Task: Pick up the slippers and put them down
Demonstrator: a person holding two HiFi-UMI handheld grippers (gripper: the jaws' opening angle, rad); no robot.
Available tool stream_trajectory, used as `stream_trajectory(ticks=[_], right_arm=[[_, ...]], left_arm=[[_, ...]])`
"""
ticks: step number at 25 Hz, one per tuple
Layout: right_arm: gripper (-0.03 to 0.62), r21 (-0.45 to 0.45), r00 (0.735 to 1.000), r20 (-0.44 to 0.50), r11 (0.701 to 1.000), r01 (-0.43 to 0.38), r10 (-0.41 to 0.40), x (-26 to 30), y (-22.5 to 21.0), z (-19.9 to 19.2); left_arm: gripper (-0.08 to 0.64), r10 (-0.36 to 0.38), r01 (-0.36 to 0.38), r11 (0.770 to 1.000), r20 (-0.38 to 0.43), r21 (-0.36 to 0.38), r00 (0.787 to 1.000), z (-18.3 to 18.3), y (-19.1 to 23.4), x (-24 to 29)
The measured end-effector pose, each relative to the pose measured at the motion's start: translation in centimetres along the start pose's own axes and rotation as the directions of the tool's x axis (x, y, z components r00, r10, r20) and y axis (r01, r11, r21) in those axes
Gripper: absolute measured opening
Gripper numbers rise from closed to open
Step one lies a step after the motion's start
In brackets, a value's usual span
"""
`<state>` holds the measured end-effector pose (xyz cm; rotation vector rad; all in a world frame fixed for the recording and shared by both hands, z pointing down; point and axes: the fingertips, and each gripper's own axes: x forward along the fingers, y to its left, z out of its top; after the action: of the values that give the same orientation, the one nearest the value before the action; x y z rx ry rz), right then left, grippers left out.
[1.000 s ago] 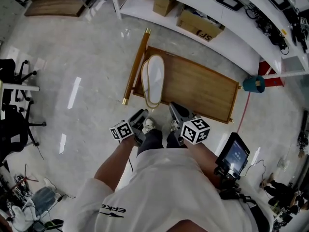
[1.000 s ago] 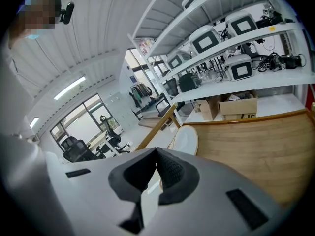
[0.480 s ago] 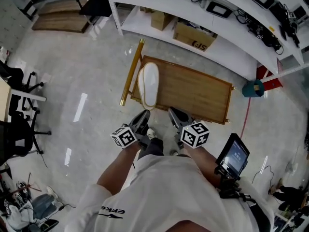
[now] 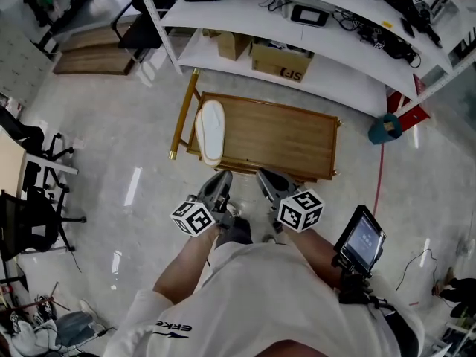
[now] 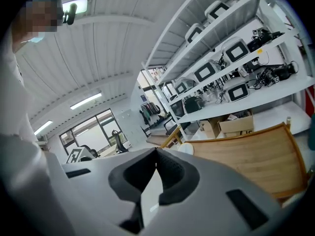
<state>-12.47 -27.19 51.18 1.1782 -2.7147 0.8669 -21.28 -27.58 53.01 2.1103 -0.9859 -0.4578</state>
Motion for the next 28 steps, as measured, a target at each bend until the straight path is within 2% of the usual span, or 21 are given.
stream_trajectory(ticks=[12, 21, 28], right_arm=[[0.006, -0.026, 0.999, 0.044, 0.999, -0.025, 0.026, -11.3, 1.1, -1.7], [0.006, -0.045, 0.995, 0.041, 0.995, -0.09, 0.092, -14.7, 3.0, -2.6], [0.006, -0.037, 0.995, 0.061, 0.996, -0.083, 0.085, -15.7, 4.0, -2.8]], left_arm=[[0.003, 0.009, -0.01, 0.998, 0.019, 0.066, 1.0, -6.4, -8.6, -2.5], [0.003, 0.038, -0.043, 0.995, 0.054, 0.094, 0.998, -8.4, -12.3, -5.0], [0.003, 0.013, -0.016, 0.993, 0.031, 0.115, 0.999, -8.8, -13.8, -5.6]])
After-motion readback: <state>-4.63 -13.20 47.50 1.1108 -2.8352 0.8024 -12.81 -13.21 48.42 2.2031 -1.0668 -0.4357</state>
